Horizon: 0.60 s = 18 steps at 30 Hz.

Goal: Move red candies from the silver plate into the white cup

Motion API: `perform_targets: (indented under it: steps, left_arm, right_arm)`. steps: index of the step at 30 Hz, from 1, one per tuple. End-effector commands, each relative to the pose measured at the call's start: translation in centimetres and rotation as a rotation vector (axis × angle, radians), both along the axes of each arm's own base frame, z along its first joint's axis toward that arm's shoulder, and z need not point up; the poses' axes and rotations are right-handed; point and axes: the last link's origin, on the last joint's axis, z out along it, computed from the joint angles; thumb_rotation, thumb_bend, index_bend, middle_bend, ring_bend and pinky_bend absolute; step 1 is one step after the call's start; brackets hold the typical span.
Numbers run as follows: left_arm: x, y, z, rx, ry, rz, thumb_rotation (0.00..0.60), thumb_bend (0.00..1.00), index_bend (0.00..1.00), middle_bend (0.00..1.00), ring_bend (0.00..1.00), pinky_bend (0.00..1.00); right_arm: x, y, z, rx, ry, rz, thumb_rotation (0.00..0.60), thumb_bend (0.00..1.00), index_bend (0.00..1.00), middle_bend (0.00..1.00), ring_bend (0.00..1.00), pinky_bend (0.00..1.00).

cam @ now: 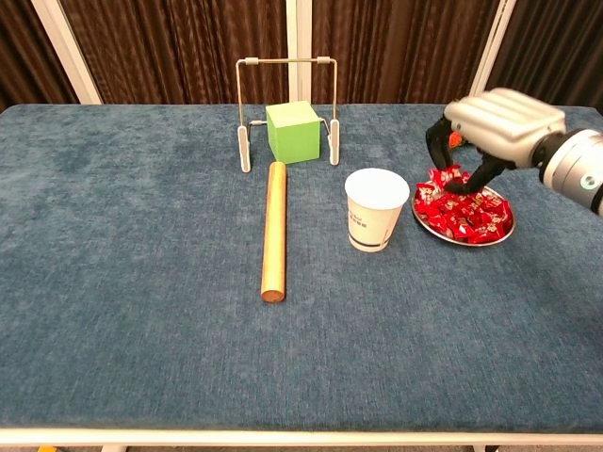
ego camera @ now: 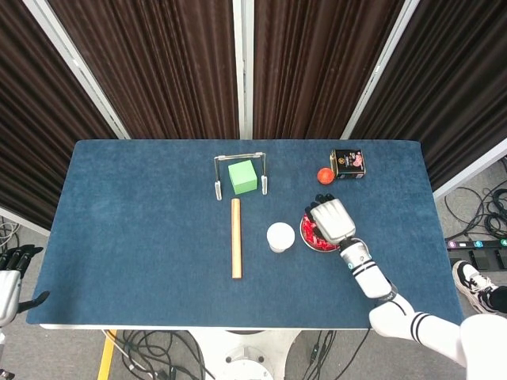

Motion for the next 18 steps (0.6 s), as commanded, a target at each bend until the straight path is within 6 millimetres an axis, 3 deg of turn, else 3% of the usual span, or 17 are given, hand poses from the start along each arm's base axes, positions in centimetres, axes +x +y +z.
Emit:
perform_targets:
  steps: [1,5,10,18]
  left_arm:
    - [0.0,0.0,0.0,0.000,0.002,0.000,0.600,0.00,0.27,0.28,0.20,0.22]
    - [0.2,0.0,0.1,0.005,0.001,-0.005,0.600,0.00,0.27,0.28,0.20,0.22]
    - [0.2,-0.1,0.2,0.006,0.006,0.000,0.600,0.00,0.27,0.28,0.20,0.22]
    - [-0.3,-0.4,0.2,0.009,0.005,0.016,0.600,0.00,0.27,0.28,0.20,0.22]
  right_arm:
    - [2.1,0.9,2.9,-0.024,-0.087,0.058,0.600,0.30,0.59,0.52,0.28,0.34]
    - [4.2,1.7,2.9,0.040,-0.137,0.082,0.600,0.30,0.59,0.52,0.28,0.34]
    - [6.0,2.0,0.8,0.106,-0.118,0.105,0.600,0.30,0.59,0.52,0.28,0.34]
    - [6.2,2.1,-1.1,0.142,-0.060,0.102,0.600,0.30,0.47,0.47,0.23,0.31]
